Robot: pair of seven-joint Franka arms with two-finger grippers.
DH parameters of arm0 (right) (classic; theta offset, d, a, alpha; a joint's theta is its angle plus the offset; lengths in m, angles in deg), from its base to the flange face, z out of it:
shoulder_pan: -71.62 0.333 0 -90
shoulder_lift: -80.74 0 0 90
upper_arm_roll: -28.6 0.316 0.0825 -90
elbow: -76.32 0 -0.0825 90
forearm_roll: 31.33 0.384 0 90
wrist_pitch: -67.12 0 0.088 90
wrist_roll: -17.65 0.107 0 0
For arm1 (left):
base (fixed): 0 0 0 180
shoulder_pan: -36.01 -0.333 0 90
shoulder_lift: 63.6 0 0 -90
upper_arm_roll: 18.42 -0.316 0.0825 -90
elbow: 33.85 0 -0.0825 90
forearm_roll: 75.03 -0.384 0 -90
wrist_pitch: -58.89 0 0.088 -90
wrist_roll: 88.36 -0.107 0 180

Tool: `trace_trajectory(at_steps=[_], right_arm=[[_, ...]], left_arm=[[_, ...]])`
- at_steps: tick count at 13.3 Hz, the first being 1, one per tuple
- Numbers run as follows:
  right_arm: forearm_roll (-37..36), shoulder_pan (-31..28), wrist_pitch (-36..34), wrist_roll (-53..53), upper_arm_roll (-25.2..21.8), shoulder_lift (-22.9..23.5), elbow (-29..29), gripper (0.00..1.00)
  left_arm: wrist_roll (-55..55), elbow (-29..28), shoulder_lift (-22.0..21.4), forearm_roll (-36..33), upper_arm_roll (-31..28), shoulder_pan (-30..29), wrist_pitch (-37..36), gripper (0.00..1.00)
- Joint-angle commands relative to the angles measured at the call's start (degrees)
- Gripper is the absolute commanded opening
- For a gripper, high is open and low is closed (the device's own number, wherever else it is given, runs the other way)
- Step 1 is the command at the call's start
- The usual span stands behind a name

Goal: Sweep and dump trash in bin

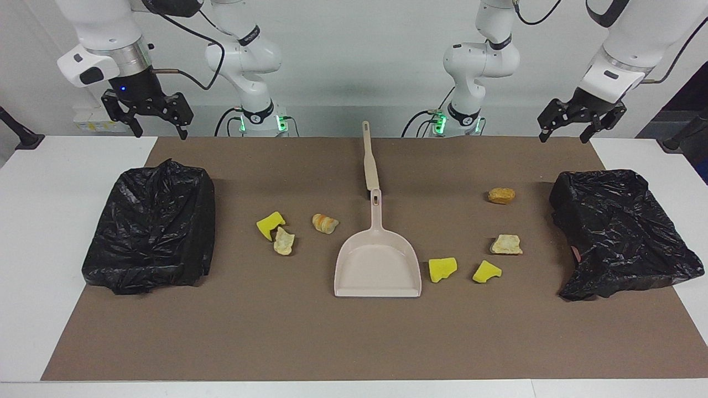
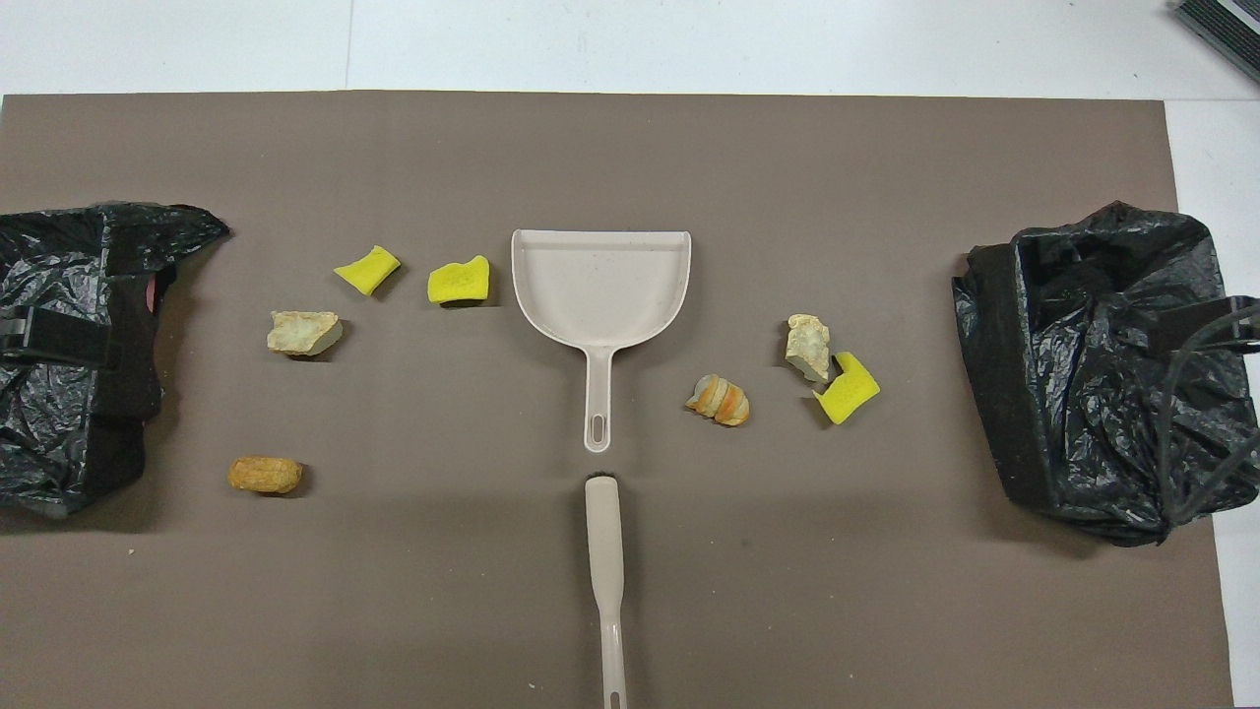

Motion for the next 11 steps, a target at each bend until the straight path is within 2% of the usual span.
trace_trajectory(at_steps=[1,7,9,11], right_arm=[[1.0,0.0,1.2,-1.3,-0.1,-0.7,1.2,1.00],[1.0,0.1,1.3,-1.4,0.0,-0.9,1.6,1.00],[1.0,0.1,1.3,-1.4,-0.1,-1.0,1.9,1.00],[1.0,0.1,1.3,-1.2,-0.1,-1.0,2.1,1.00]], left_arm=[[-1.1,0.2,0.3,0.5,0.1,-0.3,-1.0,1.00],[-3.9,-0.8,0.0,0.5,0.1,-0.2,-0.9,1.00],[-4.8,-3.8,-1.0,0.5,0.2,0.5,-0.2,1.00],[-6.2,-9.5,-3.0,0.6,1.0,1.4,2.9,1.00]])
